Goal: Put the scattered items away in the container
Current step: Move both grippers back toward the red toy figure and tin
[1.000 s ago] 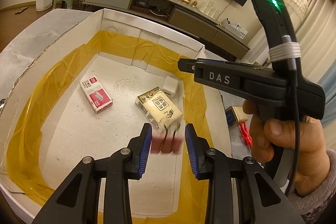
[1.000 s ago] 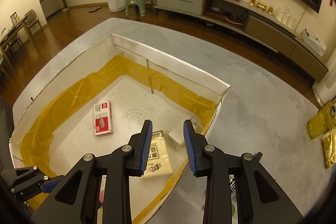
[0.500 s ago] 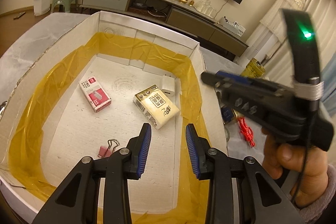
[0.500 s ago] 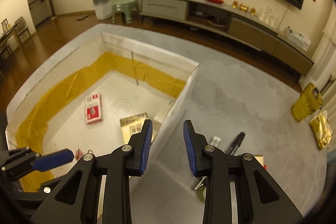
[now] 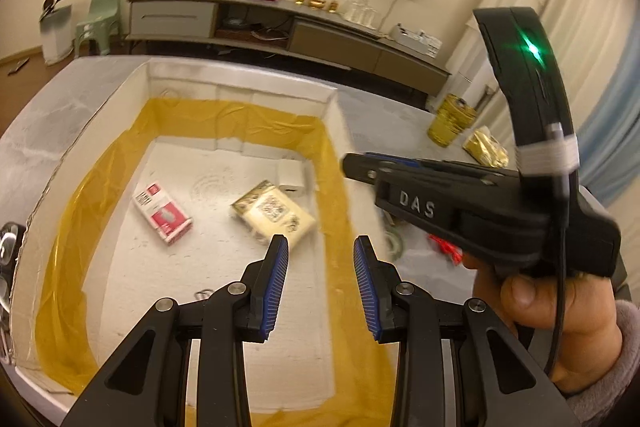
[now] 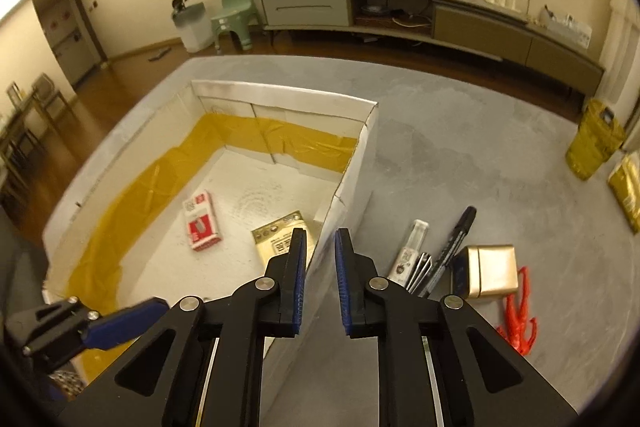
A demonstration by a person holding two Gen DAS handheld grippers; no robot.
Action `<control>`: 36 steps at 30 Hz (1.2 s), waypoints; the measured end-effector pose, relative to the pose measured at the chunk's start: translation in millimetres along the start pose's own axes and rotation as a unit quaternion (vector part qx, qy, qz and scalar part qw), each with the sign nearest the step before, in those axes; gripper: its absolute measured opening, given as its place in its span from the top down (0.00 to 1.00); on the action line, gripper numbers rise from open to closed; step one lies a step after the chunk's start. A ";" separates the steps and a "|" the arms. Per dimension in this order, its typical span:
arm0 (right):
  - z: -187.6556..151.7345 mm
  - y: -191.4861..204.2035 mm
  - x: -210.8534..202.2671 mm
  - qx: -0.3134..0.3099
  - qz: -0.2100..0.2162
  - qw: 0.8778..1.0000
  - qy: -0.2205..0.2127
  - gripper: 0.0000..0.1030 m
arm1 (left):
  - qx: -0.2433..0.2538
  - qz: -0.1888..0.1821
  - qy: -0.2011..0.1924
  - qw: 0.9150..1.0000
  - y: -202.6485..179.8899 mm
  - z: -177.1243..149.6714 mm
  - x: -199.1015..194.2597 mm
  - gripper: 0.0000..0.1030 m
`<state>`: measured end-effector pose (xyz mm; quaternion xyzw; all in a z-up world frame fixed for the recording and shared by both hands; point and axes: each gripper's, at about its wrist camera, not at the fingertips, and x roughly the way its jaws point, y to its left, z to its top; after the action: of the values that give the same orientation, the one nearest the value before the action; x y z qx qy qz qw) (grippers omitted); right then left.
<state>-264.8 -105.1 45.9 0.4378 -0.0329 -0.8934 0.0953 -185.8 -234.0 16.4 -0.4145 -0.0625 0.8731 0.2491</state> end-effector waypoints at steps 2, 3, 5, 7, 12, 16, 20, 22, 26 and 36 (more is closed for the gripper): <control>-1.1 -4.8 -12.2 -0.001 0.001 1.000 -0.008 0.82 | 0.013 -0.004 -0.002 1.000 -9.0 1.5 -3.8 0.65; -2.0 -7.1 -17.9 -0.001 0.002 1.000 -0.012 0.82 | 0.017 -0.005 -0.002 1.000 -11.9 3.1 -4.2 0.65; -6.1 -10.4 -27.7 0.001 0.006 1.000 -0.017 0.82 | 0.026 -0.007 0.000 1.000 -20.4 2.5 -3.7 0.65; -11.3 -14.3 -36.1 0.003 0.014 1.000 -0.023 0.82 | 0.033 -0.008 0.000 0.999 -31.2 -0.4 -4.2 0.65; -21.0 -27.1 -58.0 0.011 0.018 0.999 -0.032 0.82 | 0.060 -0.013 -0.003 0.998 -57.5 -6.7 -9.6 0.65; -28.2 -42.2 -73.4 0.026 0.018 0.999 -0.041 0.82 | 0.079 -0.015 0.001 0.997 -77.1 -12.2 -8.5 0.65; -39.5 -65.3 -84.1 0.047 0.013 0.998 -0.043 0.82 | 0.097 -0.020 0.008 0.995 -96.7 -17.0 -3.5 0.65; -44.6 -76.8 -87.6 0.057 0.008 0.997 -0.044 0.82 | 0.107 -0.021 0.012 0.994 -107.0 -19.4 1.0 0.65; -52.2 -102.7 -96.5 0.075 -0.007 0.996 -0.046 0.80 | 0.119 -0.023 0.019 0.992 -124.4 -23.6 10.5 0.65; -78.2 -156.5 -77.9 0.105 -0.022 0.994 -0.014 0.73 | 0.102 -0.013 0.051 0.993 -138.5 -24.1 55.9 0.56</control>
<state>-178.6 65.7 36.1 0.4339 -0.1180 -0.8928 0.0288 -144.2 -88.9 5.8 -0.4304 0.0340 0.8492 0.3042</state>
